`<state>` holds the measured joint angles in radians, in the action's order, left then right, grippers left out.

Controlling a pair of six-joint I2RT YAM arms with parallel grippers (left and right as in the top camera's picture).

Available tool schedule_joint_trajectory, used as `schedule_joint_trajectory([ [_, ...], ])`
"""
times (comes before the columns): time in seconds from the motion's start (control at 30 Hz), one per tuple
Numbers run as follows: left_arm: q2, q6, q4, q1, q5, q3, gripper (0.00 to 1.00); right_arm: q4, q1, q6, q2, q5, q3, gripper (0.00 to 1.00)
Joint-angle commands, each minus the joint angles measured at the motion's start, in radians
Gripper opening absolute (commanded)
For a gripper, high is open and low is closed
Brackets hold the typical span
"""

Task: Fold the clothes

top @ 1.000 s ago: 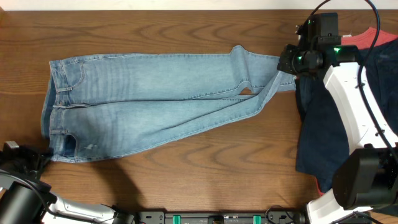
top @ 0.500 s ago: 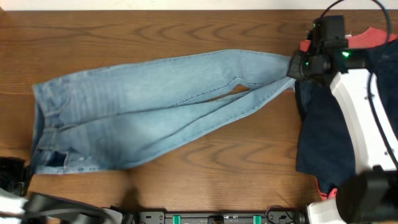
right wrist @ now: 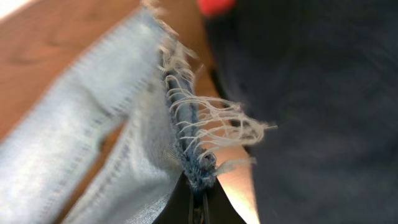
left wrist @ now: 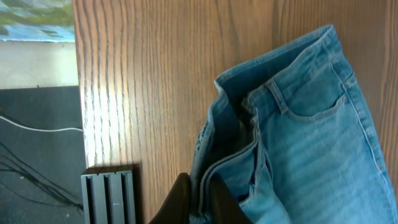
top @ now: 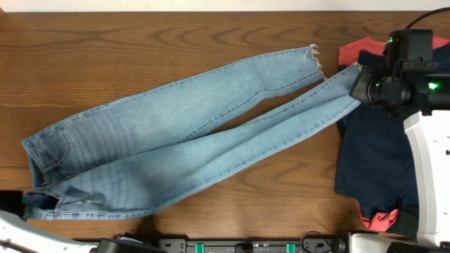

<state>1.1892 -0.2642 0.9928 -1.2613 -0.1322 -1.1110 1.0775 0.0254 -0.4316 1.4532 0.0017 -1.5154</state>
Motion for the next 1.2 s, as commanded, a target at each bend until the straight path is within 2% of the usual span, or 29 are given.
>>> schedule_joint_trajectory([
  [0.0, -0.003, -0.042, -0.028, -0.006, -0.013, -0.004, 0.06, -0.065, 0.014, 0.065, 0.027, -0.102, -0.008, 0.01],
  [0.13, -0.001, -0.093, -0.075, -0.005, -0.106, -0.004, 0.06, -0.143, 0.014, 0.026, 0.114, -0.119, -0.008, 0.01],
  [0.3, 0.01, -0.096, -0.101, -0.004, -0.121, -0.004, 0.06, -0.205, 0.013, 0.025, 0.237, -0.201, -0.012, 0.01],
  [0.43, 0.03, -0.093, -0.144, 0.026, -0.205, -0.004, 0.06, -0.209, 0.011, 0.025, 0.346, -0.266, -0.059, 0.01],
  [0.57, 0.045, -0.106, -0.218, 0.082, -0.208, -0.004, 0.06, -0.173, -0.001, 0.017, 0.45, -0.292, -0.168, 0.02],
  [0.87, 0.137, -0.184, -0.418, 0.174, -0.243, -0.004, 0.06, -0.016, -0.019, -0.136, 0.676, -0.307, -0.477, 0.01],
  [1.17, 0.305, -0.185, -0.602, 0.294, -0.241, -0.004, 0.06, -0.293, -0.04, -0.215, 0.825, -0.472, -0.489, 0.03],
])
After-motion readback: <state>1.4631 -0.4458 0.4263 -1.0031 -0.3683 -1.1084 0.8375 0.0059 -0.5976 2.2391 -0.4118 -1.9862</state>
